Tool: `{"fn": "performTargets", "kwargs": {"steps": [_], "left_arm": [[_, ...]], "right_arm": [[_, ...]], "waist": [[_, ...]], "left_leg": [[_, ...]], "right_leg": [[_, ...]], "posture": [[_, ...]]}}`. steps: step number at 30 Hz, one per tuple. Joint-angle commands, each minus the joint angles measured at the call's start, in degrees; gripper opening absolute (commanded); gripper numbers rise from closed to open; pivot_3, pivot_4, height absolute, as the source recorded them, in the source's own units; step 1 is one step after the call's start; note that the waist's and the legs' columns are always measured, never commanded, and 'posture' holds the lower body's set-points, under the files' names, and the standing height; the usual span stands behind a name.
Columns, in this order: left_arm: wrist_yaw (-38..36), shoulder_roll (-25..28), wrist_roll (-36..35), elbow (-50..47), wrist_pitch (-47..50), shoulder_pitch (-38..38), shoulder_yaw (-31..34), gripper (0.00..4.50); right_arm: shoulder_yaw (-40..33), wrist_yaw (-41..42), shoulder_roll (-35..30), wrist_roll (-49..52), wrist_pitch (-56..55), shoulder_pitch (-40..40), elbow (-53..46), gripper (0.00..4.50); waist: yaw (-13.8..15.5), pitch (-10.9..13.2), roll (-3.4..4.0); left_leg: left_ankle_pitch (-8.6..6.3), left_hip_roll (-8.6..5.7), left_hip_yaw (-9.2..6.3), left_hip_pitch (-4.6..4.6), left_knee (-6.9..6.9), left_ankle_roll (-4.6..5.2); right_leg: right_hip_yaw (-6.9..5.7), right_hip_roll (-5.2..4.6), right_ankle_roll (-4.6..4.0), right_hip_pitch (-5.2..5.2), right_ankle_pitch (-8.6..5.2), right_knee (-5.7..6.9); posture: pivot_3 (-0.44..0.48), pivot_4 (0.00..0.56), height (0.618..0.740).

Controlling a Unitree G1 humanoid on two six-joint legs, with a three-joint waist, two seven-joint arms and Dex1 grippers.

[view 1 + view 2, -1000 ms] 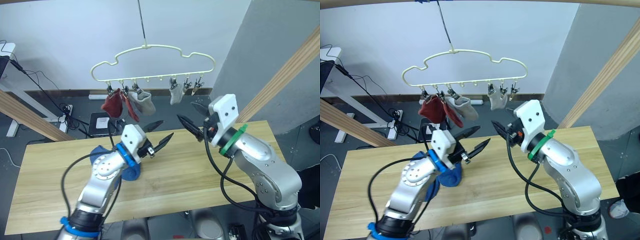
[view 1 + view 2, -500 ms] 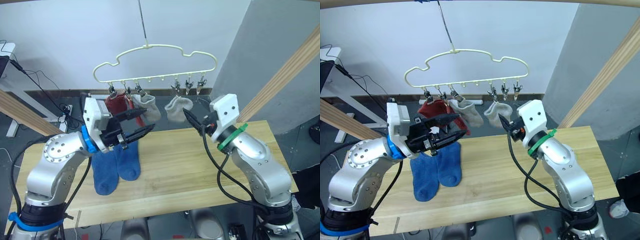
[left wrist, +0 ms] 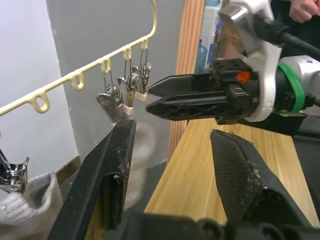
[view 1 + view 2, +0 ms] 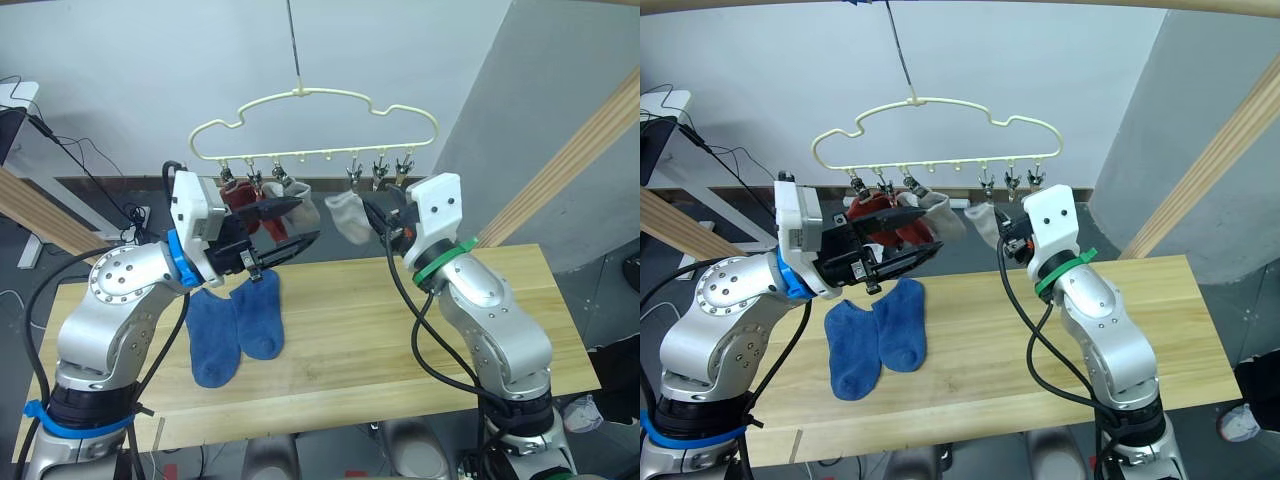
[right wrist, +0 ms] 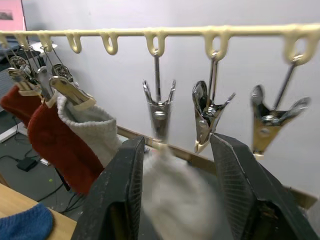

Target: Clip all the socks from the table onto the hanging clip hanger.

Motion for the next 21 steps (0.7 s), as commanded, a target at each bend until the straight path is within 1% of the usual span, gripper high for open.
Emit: {"fn": "performTargets", "kwargs": {"steps": [1, 7, 14, 21], "left_arm": [[-0.78, -0.2, 0.89, -0.61, -1.63, -0.73, -0.17, 2.61], [-1.09, -0.8, 1.53, -0.52, -1.78, -0.94, -0.62, 2.61], [-1.39, -1.34, 2.22, -0.81, -2.39, -0.44, -0.93, 2.61], [-1.86, -1.81, 2.99, 0.16, -3.2, -0.65, -1.14, 2.61]], "right_arm": [[-0.48, -2.14, 1.23, -1.51, 0.61, -1.34, -0.54, 2.12], [-0.74, -2.9, 2.63, -2.54, -0.16, -2.5, 1.22, 2.12], [-1.04, -3.52, 2.67, -3.5, -0.35, -2.91, 2.08, 2.12], [-1.73, -5.27, 4.53, -4.89, -2.46, -4.09, 5.62, 2.12]], "waist": [[0.12, 0.0, 0.0], [0.14, 0.0, 0.0], [0.15, 0.0, 0.0], [0.12, 0.0, 0.0]], "left_leg": [[0.0, 0.0, 0.0, 0.0, 0.0, 0.0], [0.0, 0.0, 0.0, 0.0, 0.0, 0.0], [0.0, 0.0, -0.01, 0.0, 0.01, 0.0], [0.0, 0.0, -0.02, 0.0, 0.03, 0.0]], "right_leg": [[-0.01, 0.0, 0.0, 0.0, 0.0, 0.0], [-0.01, -0.01, 0.0, 0.0, 0.0, 0.0], [-0.02, -0.01, -0.01, 0.0, 0.0, 0.03], [-0.01, -0.01, -0.01, 0.0, 0.01, 0.08]], "posture": [[-0.161, 0.274, 0.74], [-0.161, 0.274, 0.74], [-0.158, 0.274, 0.74], [-0.161, 0.273, 0.74]]}}
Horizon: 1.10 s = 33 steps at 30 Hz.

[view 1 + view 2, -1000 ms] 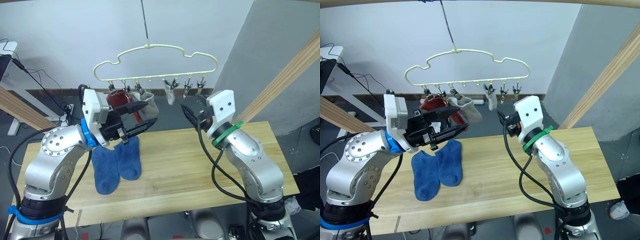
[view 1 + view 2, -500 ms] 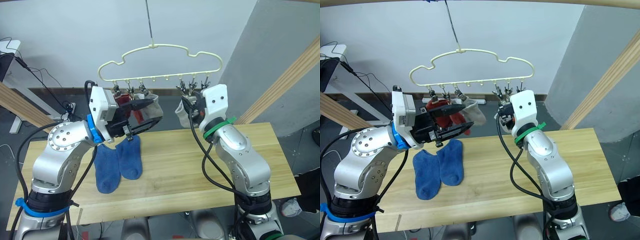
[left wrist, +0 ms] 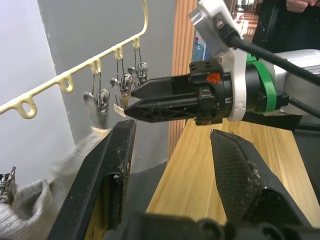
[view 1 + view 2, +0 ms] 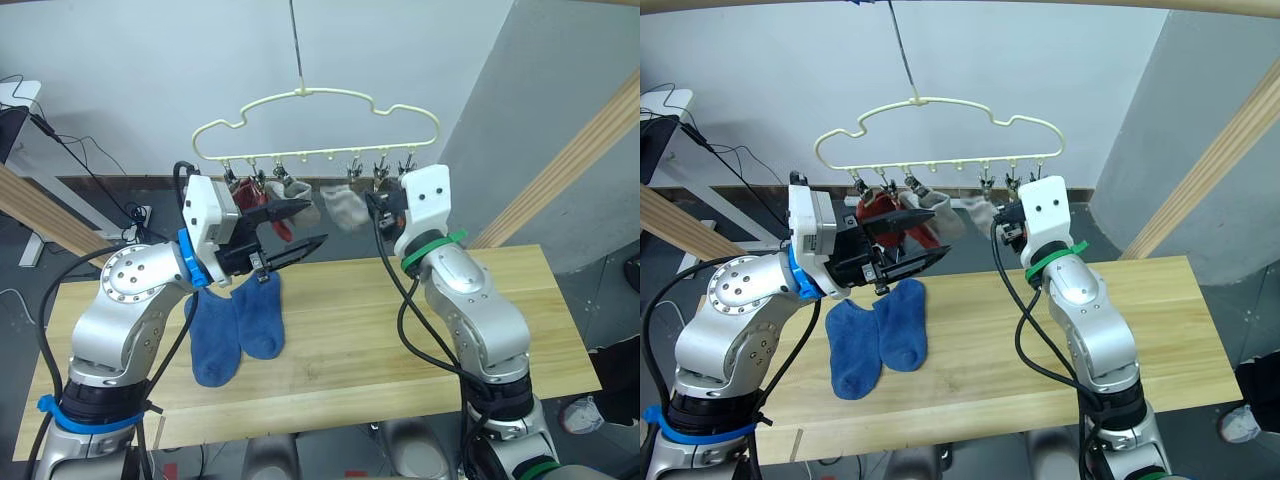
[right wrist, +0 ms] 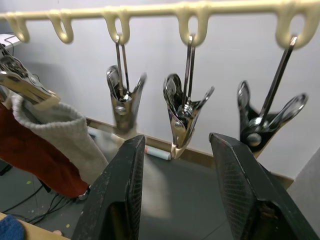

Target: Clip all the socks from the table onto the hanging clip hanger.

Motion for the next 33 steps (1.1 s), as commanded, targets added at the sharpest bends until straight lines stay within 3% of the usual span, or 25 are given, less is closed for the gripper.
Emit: {"fn": "performTargets", "kwargs": {"steps": [1, 16, 33], "left_arm": [[-0.63, -0.52, 0.22, -0.33, -1.63, -0.09, -0.1, 2.61], [-0.94, -1.37, 1.4, -0.27, -2.35, 0.24, -0.45, 2.61], [-1.26, -1.47, 2.12, -0.14, -2.64, 0.41, -0.93, 2.61]], "right_arm": [[-1.45, -1.37, 0.87, -1.27, -3.0, -1.77, 0.69, 2.12], [-1.57, -2.21, 2.84, -3.81, -7.17, -3.64, 5.0, 2.12], [-2.07, -1.1, 8.46, -0.57, -2.53, -5.53, 2.59, 2.12]], "waist": [[-0.01, 0.0, 0.0], [-0.02, 0.0, 0.0], [-0.03, 0.0, 0.01]], "left_leg": [[0.0, -0.01, 0.01, 0.0, 0.01, 0.0], [0.0, 0.0, 0.0, 0.0, 0.02, 0.0], [0.0, -0.01, -0.01, 0.01, 0.03, 0.0]], "right_leg": [[0.01, 0.0, 0.0, 0.0, 0.0, 0.0], [-0.01, -0.01, -0.01, 0.0, 0.01, 0.05], [-0.02, -0.02, -0.01, -0.02, 0.01, 0.12]], "posture": [[-0.164, 0.272, 0.74], [-0.16, 0.272, 0.74], [-0.159, 0.273, 0.74]]}}
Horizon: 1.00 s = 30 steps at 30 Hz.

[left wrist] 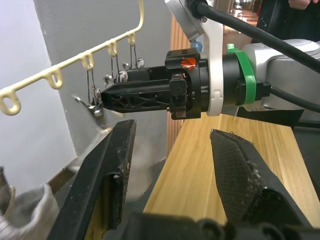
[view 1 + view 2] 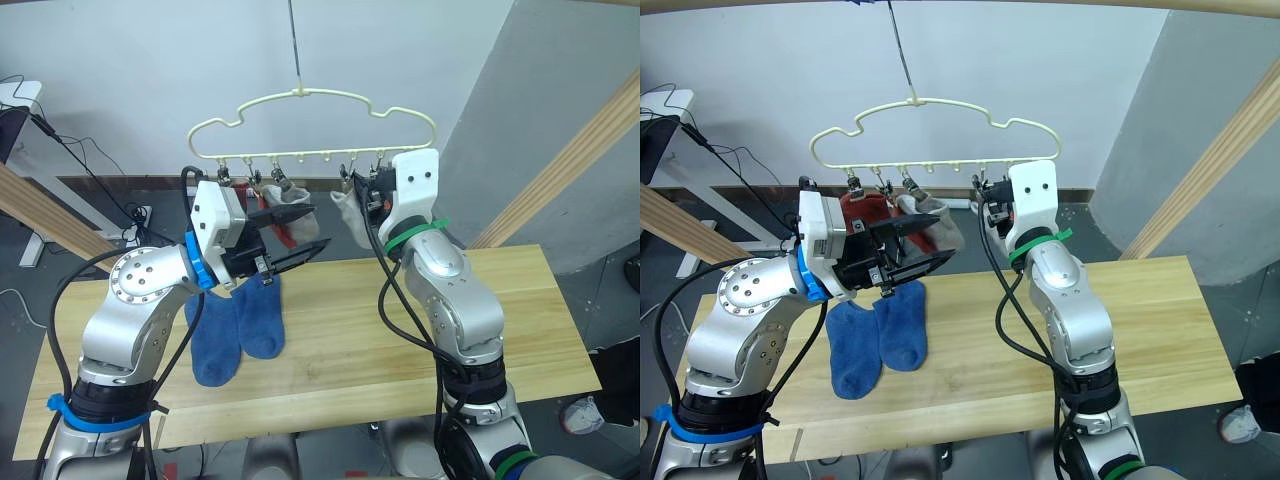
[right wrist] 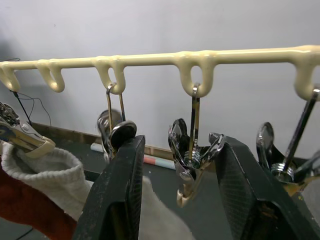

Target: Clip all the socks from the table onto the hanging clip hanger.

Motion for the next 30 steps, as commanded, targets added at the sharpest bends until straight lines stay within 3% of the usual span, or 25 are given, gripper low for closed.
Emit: {"fn": "performTargets", "kwargs": {"steps": [1, 30], "left_arm": [[-0.21, -0.14, 0.21, -1.29, -1.47, 0.37, 0.1, 2.61], [-0.41, -0.04, 0.96, -1.5, -2.23, 1.2, -0.56, 2.61]], "right_arm": [[-0.09, 0.26, 0.65, 0.86, -0.57, -0.93, -2.82, 2.12], [0.06, -2.78, 2.43, 0.04, -0.17, -1.33, -1.92, 2.12]], "waist": [[-0.01, 0.0, 0.0], [-0.01, 0.0, 0.0]], "left_leg": [[0.0, 0.0, 0.01, 0.0, 0.0, 0.0], [0.0, 0.0, 0.01, 0.0, 0.0, 0.0]], "right_leg": [[0.0, 0.0, 0.0, 0.0, 0.0, 0.0], [0.01, 0.0, 0.0, -0.01, 0.0, 0.03]], "posture": [[-0.159, 0.273, 0.74], [-0.158, 0.27, 0.74]]}}
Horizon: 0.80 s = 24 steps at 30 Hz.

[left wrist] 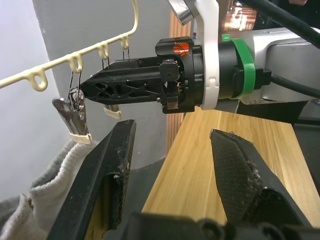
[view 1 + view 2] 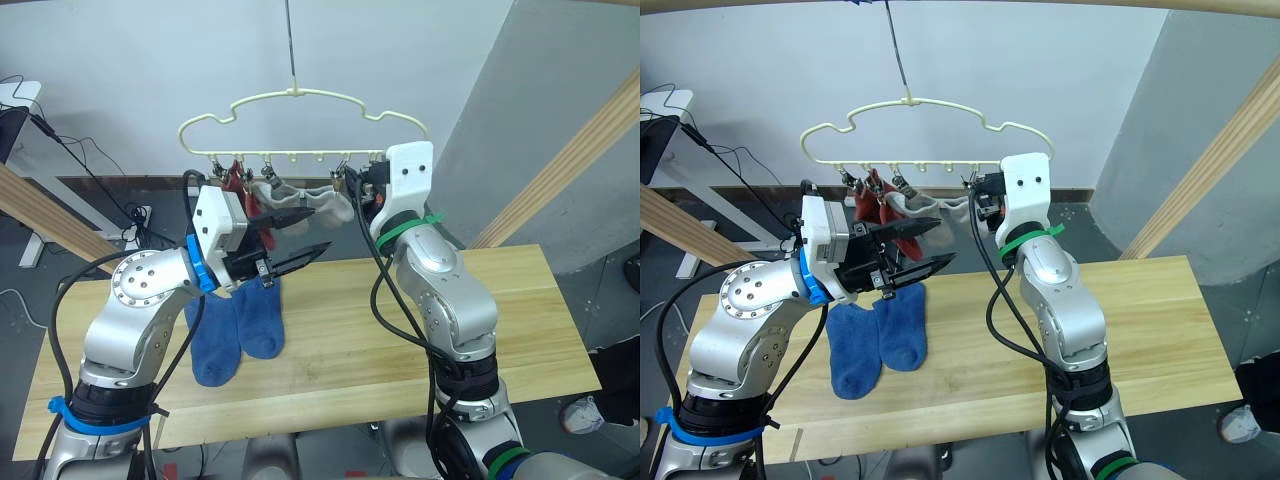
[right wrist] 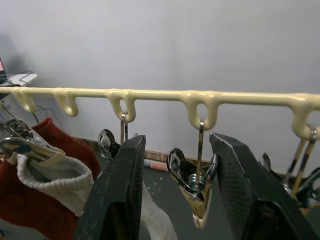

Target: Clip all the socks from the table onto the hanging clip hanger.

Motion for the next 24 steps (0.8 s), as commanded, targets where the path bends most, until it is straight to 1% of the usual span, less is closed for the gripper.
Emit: {"fn": "performTargets", "kwargs": {"steps": [1, 24], "left_arm": [[-0.46, 0.02, 0.18, -1.42, -1.26, 0.19, -0.16, 2.61], [-0.52, -0.08, 0.45, -1.43, -1.27, 0.1, -0.34, 2.61]], "right_arm": [[0.05, -1.41, 0.4, -0.88, 0.1, 0.3, -2.7, 2.12], [-1.95, -5.98, 2.69, -0.85, 2.08, -0.17, -3.93, 2.12]], "waist": [[0.0, 0.0, 0.0], [-0.01, 0.0, 0.0]], "left_leg": [[0.0, 0.0, 0.0, 0.0, 0.0, 0.0], [0.0, 0.0, 0.0, 0.0, 0.01, 0.0]], "right_leg": [[0.0, 0.0, 0.0, 0.0, 0.0, 0.0], [-0.01, 0.0, 0.0, -0.02, 0.0, 0.05]], "posture": [[-0.16, 0.27, 0.74], [-0.159, 0.272, 0.74]]}}
